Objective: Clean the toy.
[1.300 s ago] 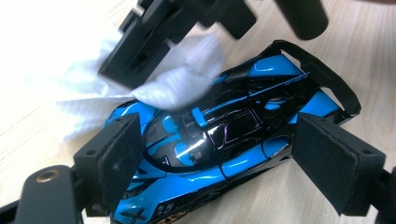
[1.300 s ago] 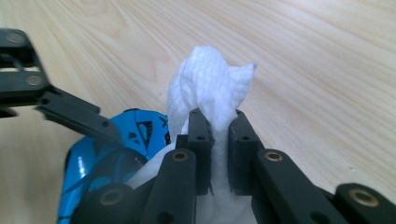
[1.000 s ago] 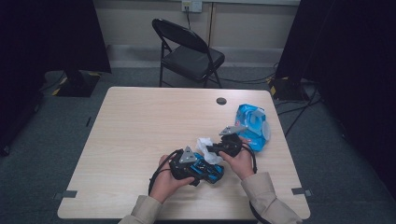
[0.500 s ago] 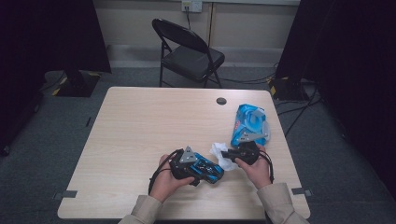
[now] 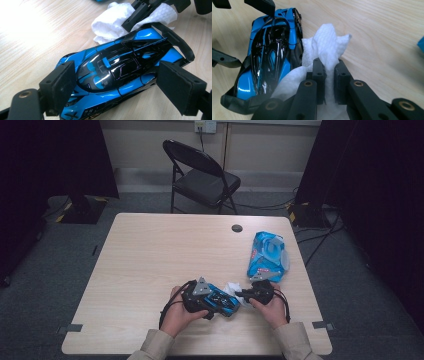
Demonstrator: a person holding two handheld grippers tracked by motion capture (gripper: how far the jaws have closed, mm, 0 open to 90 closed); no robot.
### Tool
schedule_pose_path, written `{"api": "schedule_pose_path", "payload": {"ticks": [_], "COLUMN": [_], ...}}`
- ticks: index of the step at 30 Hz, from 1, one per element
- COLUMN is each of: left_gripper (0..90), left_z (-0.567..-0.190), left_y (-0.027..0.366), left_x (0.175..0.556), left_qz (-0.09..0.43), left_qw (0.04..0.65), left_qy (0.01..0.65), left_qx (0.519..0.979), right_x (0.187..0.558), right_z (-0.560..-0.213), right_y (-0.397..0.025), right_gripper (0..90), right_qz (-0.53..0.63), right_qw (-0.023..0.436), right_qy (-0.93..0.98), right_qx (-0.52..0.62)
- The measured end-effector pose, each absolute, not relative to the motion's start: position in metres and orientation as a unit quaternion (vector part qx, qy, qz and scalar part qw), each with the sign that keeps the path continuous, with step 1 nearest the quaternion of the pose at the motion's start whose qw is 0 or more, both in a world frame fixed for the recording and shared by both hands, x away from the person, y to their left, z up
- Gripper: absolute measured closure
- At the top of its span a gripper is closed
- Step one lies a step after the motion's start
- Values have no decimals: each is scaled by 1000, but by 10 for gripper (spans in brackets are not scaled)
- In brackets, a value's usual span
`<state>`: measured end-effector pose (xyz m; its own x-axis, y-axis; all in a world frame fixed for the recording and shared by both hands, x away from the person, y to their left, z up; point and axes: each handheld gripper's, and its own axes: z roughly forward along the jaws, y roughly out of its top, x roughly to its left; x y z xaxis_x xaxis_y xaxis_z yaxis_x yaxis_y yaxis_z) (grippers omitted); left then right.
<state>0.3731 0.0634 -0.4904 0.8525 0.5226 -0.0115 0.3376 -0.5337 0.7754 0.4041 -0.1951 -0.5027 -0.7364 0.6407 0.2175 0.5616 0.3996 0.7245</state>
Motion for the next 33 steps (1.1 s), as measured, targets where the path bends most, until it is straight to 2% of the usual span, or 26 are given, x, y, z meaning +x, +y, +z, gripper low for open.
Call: {"api": "schedule_pose_path", "payload": {"ticks": [15,33], "left_gripper": [147,157], "left_z": [-491,-493], "left_y": [62,65], "left_x": [373,373], "left_qz": [114,115], "left_qw": [413,422], "left_qy": [245,239], "left_qx": [870,867], "right_x": [419,438], "right_z": [-498,-495], "right_y": [-176,-143], "right_gripper": [828,827], "right_qz": [388,370], "right_qw": [30,31], "right_qy": [853,865], "right_qx": [349,337]}}
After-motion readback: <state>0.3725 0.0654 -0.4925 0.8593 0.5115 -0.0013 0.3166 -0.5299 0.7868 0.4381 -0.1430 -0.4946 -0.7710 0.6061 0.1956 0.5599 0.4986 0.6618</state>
